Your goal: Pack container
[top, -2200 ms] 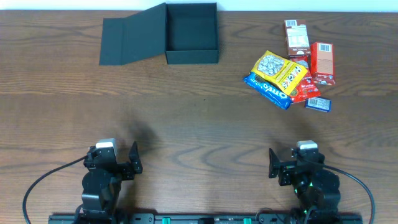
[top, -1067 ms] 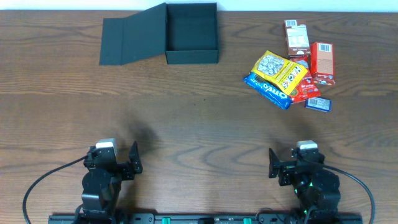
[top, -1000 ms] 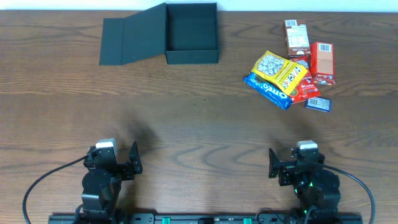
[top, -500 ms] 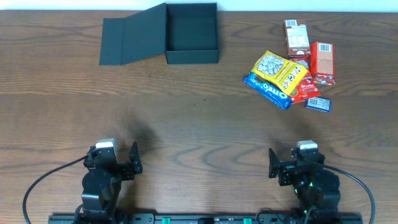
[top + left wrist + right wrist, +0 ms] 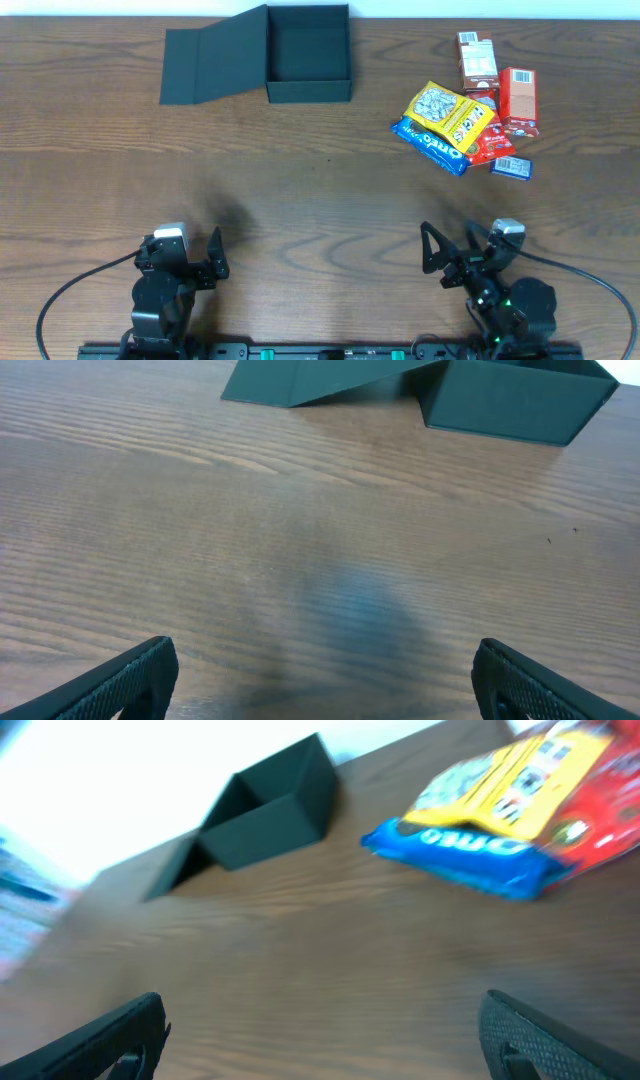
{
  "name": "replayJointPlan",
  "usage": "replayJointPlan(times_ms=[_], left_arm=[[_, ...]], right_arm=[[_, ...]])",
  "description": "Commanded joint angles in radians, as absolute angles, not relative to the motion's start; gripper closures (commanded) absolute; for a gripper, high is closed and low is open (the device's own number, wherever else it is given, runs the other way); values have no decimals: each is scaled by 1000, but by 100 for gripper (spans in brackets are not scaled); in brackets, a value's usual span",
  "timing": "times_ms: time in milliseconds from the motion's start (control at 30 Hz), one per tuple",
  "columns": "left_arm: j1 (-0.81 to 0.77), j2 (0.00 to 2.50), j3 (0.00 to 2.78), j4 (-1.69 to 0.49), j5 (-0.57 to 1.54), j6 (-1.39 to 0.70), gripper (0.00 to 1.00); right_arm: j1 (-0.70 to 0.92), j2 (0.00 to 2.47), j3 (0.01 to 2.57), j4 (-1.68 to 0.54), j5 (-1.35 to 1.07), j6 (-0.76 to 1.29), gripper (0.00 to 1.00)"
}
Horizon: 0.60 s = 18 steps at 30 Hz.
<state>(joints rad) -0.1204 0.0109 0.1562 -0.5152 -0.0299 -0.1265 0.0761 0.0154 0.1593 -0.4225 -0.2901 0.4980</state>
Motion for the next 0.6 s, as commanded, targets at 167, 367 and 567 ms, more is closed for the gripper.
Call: replayJointPlan(times_ms=[167, 367, 567], left_arm=[[-117, 4, 140, -513, -33, -112, 5], [-117, 4, 140, -513, -33, -112, 4], [-117, 4, 140, -513, -33, -112, 5]], right_arm=[[70, 54, 176, -206, -446, 541, 1], [70, 373, 377, -194, -401, 404, 1], [70, 762, 690, -384, -298, 312, 1]])
